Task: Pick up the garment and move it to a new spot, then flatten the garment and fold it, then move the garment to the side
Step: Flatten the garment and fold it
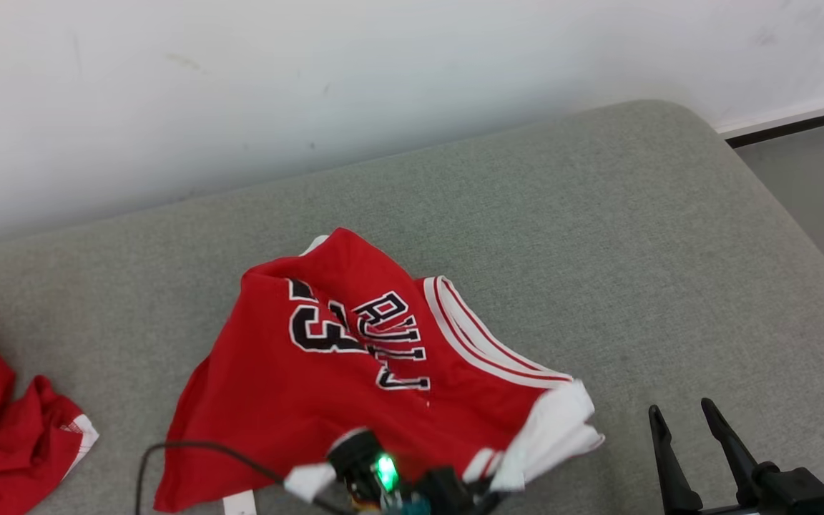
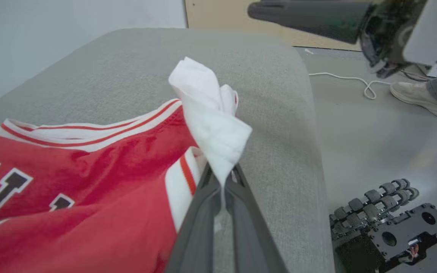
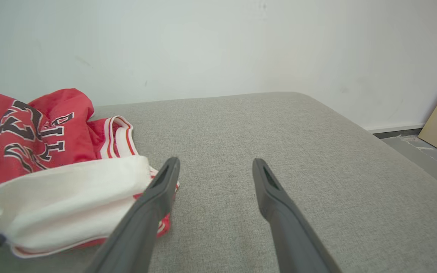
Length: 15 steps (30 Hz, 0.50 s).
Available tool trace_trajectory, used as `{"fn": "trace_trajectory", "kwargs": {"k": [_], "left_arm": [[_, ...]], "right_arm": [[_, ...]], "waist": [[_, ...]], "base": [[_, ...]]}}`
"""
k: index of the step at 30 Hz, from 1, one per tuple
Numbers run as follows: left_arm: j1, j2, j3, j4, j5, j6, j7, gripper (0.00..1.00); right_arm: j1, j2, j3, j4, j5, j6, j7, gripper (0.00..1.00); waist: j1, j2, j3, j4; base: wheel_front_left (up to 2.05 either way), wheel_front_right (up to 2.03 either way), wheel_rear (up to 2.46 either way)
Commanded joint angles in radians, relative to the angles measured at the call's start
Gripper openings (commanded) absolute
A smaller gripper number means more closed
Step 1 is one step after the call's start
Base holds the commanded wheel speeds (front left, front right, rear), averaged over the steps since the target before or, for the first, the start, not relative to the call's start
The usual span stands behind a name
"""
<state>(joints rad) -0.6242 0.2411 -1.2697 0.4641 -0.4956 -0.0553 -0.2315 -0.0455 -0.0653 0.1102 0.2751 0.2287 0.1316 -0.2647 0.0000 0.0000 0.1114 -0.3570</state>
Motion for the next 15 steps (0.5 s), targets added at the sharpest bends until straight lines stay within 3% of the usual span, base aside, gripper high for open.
{"fn": "trace_trajectory", "kwargs": {"k": [1, 2, 4, 5, 9, 15], "left_arm": [[0.026, 0.004, -0.003, -0.004, 0.028, -0.005, -0.012, 0.0], [0.043, 0.007, -0.008, -0.003, 0.08, -0.009, -0.02, 0.0], [0.081, 0.005, -0.011, -0.004, 0.169, -0.027, -0.03, 0.5], [0.103, 0.004, -0.012, 0.002, 0.2, -0.037, -0.033, 1.0], [0.166, -0.006, -0.011, -0.014, 0.218, -0.057, -0.033, 1.0], [0.166, 0.011, 0.024, -0.055, 0.117, -0.073, -0.033, 1.0]], "right_arm": [[0.005, -0.009, -0.005, -0.001, -0.006, -0.002, 0.001, 1.0], [0.007, -0.012, -0.005, 0.001, -0.007, -0.002, 0.001, 1.0], [0.011, -0.017, -0.006, 0.003, -0.009, -0.002, 0.001, 1.0], [0.014, -0.017, -0.008, 0.003, -0.008, -0.002, 0.001, 1.0], [0.026, -0.02, -0.013, -0.001, -0.008, -0.002, 0.001, 1.0], [0.038, -0.019, -0.026, -0.009, -0.01, -0.002, 0.001, 1.0]], "waist": [[0.0, 0.0, -0.006, -0.002], [0.0, 0.0, -0.011, -0.003], [0.0, 0.0, -0.021, -0.008], [0.0, 0.0, -0.025, -0.01], [0.0, 0.0, -0.038, -0.013], [0.0, 0.0, -0.039, -0.001]], "base": [[0.0, 0.0, 0.0], [0.0, 0.0, 0.0], [0.0, 0.0, 0.0], [0.0, 0.0, 0.0], [0.0, 0.0, 0.0], [0.0, 0.0, 0.0]]}}
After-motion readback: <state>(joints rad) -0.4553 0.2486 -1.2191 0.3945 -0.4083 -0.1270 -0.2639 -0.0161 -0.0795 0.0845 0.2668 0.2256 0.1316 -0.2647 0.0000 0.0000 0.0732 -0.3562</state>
